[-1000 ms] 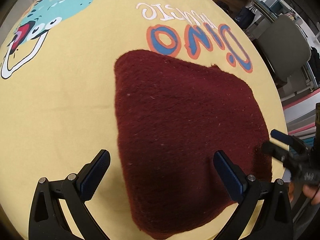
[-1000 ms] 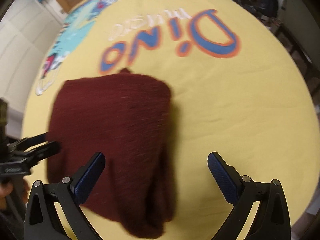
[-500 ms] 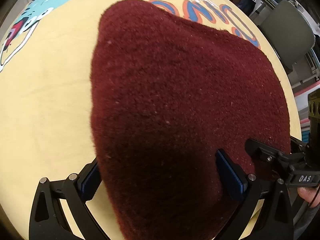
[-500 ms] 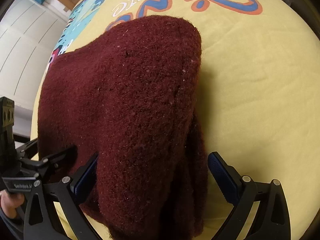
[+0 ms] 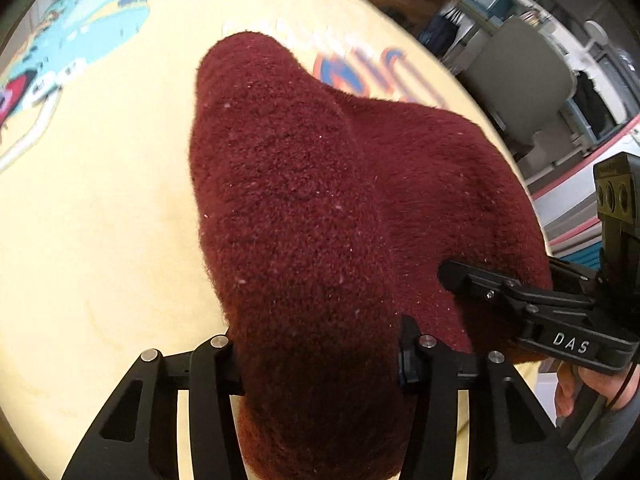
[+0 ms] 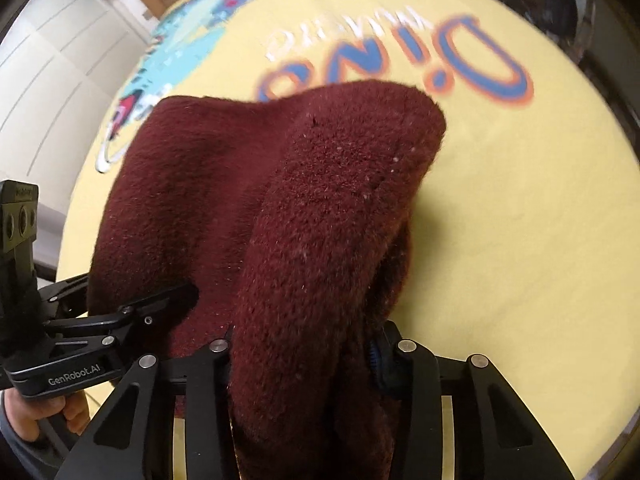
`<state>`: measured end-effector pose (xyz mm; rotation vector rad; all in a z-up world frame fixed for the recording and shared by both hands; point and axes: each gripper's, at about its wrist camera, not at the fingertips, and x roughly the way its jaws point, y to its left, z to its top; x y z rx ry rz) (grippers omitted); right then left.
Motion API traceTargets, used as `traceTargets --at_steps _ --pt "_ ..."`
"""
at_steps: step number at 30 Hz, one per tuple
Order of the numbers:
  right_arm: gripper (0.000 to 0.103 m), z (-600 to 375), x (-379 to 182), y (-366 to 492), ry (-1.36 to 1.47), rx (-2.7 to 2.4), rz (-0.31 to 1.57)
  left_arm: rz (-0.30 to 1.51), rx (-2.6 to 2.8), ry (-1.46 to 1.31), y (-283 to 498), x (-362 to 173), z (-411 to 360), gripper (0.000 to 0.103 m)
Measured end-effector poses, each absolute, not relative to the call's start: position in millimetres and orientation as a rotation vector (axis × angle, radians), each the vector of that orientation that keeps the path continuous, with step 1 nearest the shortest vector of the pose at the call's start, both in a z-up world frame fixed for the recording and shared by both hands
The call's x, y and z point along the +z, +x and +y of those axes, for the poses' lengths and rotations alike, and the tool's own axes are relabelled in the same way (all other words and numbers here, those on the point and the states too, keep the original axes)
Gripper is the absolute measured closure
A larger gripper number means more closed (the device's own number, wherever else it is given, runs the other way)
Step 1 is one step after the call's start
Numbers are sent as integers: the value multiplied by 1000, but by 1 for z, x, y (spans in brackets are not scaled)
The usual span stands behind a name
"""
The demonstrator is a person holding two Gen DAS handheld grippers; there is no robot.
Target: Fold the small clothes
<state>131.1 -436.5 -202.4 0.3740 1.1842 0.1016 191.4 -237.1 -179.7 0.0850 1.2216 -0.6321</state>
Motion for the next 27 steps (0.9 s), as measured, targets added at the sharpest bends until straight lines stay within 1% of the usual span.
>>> traceTargets --at_steps 4,8,13,16,17,18,19,20,21,22,23,24,26,27 --pt "61 -412 -159 134 345 143 1107 1152 -635 63 190 -143 -202 59" --pt "61 -376 -147 143 312 181 1079 1140 -595 37 188 -137 -163 59" --pt "60 -330 -170 157 288 219 1115 1175 -539 25 184 -164 -133 57" --pt "61 -308 -203 166 242 205 1172 1238 -492 5 180 -202 -115 54" --pt "60 -301 -218 167 227 197 1201 1247 -491 -17 181 -208 -105 49" --pt "58 -297 -225 166 218 188 1213 1248 -487 -47 179 -216 -99 40" --pt "56 -294 -233 168 208 180 1214 1246 -478 -65 178 -221 -94 35" --pt "48 -290 -238 172 202 173 1208 1241 -471 -75 176 -221 -90 30" --pt "39 -288 -240 175 197 161 1205 1238 -470 -79 177 -219 -89 28" --pt "36 -288 -241 177 188 152 1202 1235 -466 -74 177 -217 -90 22" --pt "32 -289 -241 178 176 151 1200 1232 -447 -56 176 -213 -89 12" --pt "27 -290 -241 180 171 147 1203 1228 -430 -40 176 -209 -88 7" --pt "25 -293 -238 182 164 136 1207 1210 -417 -32 172 -201 -80 5" --pt "25 -300 -237 184 165 135 1202 1202 -409 -32 172 -198 -78 1"
